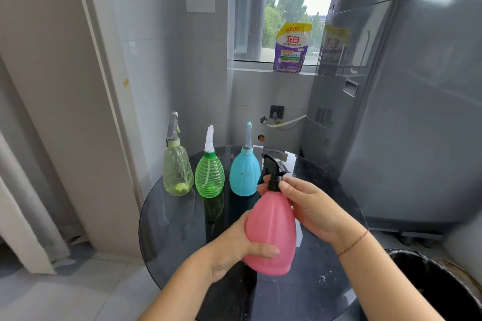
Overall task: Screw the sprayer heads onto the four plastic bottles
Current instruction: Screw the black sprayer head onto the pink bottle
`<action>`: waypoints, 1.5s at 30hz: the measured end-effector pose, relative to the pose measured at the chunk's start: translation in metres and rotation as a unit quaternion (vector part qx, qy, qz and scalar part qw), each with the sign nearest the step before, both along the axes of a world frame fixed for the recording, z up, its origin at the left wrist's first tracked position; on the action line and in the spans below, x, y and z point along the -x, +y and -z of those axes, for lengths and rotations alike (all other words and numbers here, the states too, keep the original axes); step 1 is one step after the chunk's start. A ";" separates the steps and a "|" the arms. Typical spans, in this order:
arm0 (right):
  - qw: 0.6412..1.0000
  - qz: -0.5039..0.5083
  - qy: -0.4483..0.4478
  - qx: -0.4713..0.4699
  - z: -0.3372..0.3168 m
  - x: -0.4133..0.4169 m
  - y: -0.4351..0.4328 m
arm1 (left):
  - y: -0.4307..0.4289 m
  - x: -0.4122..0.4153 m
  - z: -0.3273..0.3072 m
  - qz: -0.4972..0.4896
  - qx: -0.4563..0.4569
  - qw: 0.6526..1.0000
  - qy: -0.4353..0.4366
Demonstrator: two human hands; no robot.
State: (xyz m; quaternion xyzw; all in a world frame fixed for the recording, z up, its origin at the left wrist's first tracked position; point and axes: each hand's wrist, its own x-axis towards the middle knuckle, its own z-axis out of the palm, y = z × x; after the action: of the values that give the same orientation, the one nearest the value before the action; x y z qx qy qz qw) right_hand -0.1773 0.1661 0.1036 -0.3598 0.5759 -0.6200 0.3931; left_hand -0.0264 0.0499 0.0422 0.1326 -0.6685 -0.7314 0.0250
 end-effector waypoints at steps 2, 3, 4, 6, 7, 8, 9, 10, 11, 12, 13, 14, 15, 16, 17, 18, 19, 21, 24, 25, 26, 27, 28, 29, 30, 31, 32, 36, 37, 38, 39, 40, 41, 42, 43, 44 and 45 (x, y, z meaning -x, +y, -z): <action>0.999 0.049 0.006 0.008 -0.002 -0.004 -0.003 | 0.005 0.004 -0.001 -0.052 0.055 0.997 0.001; 0.996 0.093 -0.001 0.014 -0.001 -0.007 -0.006 | 0.010 0.008 -0.001 -0.112 0.094 0.989 -0.004; 0.990 0.142 -0.008 0.023 0.000 -0.012 -0.010 | 0.017 0.013 -0.001 -0.183 0.135 0.974 -0.011; 0.973 0.228 -0.009 0.031 0.002 -0.022 -0.018 | 0.033 0.022 -0.002 -0.310 0.211 0.927 -0.020; 0.966 0.258 -0.002 0.029 0.004 -0.027 -0.023 | 0.039 0.027 -0.002 -0.352 0.250 0.902 -0.019; 0.959 0.281 0.002 0.029 0.006 -0.031 -0.026 | 0.043 0.029 -0.001 -0.378 0.280 0.882 -0.016; 0.955 0.296 0.003 0.030 0.008 -0.033 -0.029 | 0.045 0.031 -0.001 -0.391 0.292 0.873 -0.010; 0.952 0.303 0.004 0.033 0.008 -0.034 -0.030 | 0.044 0.030 0.000 -0.387 0.282 0.878 -0.011; 0.952 0.304 0.008 0.035 0.007 -0.033 -0.030 | 0.041 0.029 -0.001 -0.363 0.248 0.898 -0.016; 0.954 0.297 0.008 0.041 0.006 -0.030 -0.029 | 0.036 0.026 -0.002 -0.322 0.192 0.927 -0.018; 0.959 0.280 0.005 0.051 0.004 -0.026 -0.025 | 0.029 0.023 -0.004 -0.268 0.118 0.956 -0.013; 0.965 0.254 -0.003 0.061 0.002 -0.023 -0.022 | 0.021 0.018 -0.006 -0.209 0.033 0.977 0.001; 0.973 0.220 -0.015 0.073 0.001 -0.018 -0.018 | 0.013 0.013 -0.008 -0.153 -0.043 0.987 0.012; 0.979 0.184 -0.029 0.082 0.000 -0.014 -0.015 | 0.006 0.008 -0.010 -0.103 -0.088 0.991 0.013; 0.983 0.153 -0.042 0.088 0.001 -0.011 -0.012 | 0.001 0.003 -0.011 -0.057 -0.113 0.992 0.010; 0.986 0.131 -0.051 0.089 0.001 -0.009 -0.011 | -0.003 0.000 -0.011 -0.019 -0.124 0.992 0.006; 0.988 0.116 -0.055 0.084 0.003 -0.008 -0.010 | -0.006 -0.002 -0.010 0.012 -0.127 0.992 0.002; 0.992 0.092 -0.059 0.070 0.005 -0.009 -0.009 | -0.008 -0.004 -0.009 0.053 -0.127 0.990 -0.008; 0.995 0.071 -0.042 0.049 0.007 -0.011 -0.007 | -0.005 -0.003 -0.005 0.060 -0.100 0.993 -0.022; 0.996 0.074 -0.031 0.042 0.006 -0.013 -0.006 | -0.003 -0.003 -0.003 0.033 -0.077 0.996 -0.027; 0.995 0.088 -0.018 0.035 0.004 -0.015 -0.007 | 0.001 -0.001 -0.002 -0.008 -0.041 0.999 -0.031; 0.993 0.113 -0.005 0.028 0.003 -0.018 -0.009 | 0.005 0.002 -0.001 -0.057 0.004 0.998 -0.034; 0.989 0.143 0.007 0.020 0.003 -0.022 -0.012 | 0.011 0.006 -0.001 -0.113 0.054 0.992 -0.033; 0.985 0.173 0.018 0.012 0.003 -0.026 -0.017 | 0.017 0.011 -0.001 -0.173 0.109 0.978 -0.033; 0.979 0.201 0.030 0.007 0.004 -0.030 -0.021 | 0.024 0.017 -0.001 -0.232 0.167 0.957 -0.036; 0.973 0.227 0.044 0.006 0.005 -0.033 -0.025 | 0.031 0.023 -0.001 -0.279 0.224 0.933 -0.040; 0.968 0.245 0.056 0.009 0.005 -0.035 -0.027 | 0.037 0.026 -0.001 -0.307 0.264 0.914 -0.040; 0.980 0.191 0.037 0.050 -0.002 -0.024 -0.017 | 0.021 0.015 -0.002 -0.163 0.076 0.984 0.004; 0.987 0.143 0.007 0.066 -0.003 -0.020 -0.013 | 0.011 0.008 -0.005 -0.080 -0.001 0.997 0.021; 0.993 0.092 -0.023 0.076 -0.003 -0.017 -0.010 | 0.002 0.001 -0.009 -0.001 -0.049 0.998 0.030; 0.994 0.056 -0.045 0.079 -0.003 -0.015 -0.007 | -0.002 -0.004 -0.012 0.055 -0.070 0.996 0.032; 0.995 0.040 -0.052 0.076 -0.001 -0.014 -0.006 | -0.003 -0.005 -0.014 0.080 -0.069 0.994 0.030; 0.995 0.039 -0.046 0.073 -0.001 -0.014 -0.007 | -0.002 -0.005 -0.015 0.074 -0.054 0.995 0.029; 0.996 0.051 -0.032 0.068 -0.001 -0.015 -0.008 | 0.001 -0.003 -0.015 0.048 -0.035 0.998 0.030; 0.996 0.069 -0.013 0.064 -0.001 -0.016 -0.009 | 0.006 -0.001 -0.014 0.013 -0.014 0.999 0.032; 0.994 0.088 0.011 0.060 -0.002 -0.018 -0.009 | 0.010 0.001 -0.012 -0.023 0.008 0.999 0.035; 0.992 0.103 0.034 0.059 -0.002 -0.020 -0.010 | 0.014 0.003 -0.010 -0.056 0.029 0.997 0.038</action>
State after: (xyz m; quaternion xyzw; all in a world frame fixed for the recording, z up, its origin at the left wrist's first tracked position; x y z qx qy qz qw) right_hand -0.1578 0.1564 0.1054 -0.3415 0.5858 -0.6774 0.2853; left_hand -0.0292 0.0637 0.0523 0.1411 -0.6799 -0.7133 0.0947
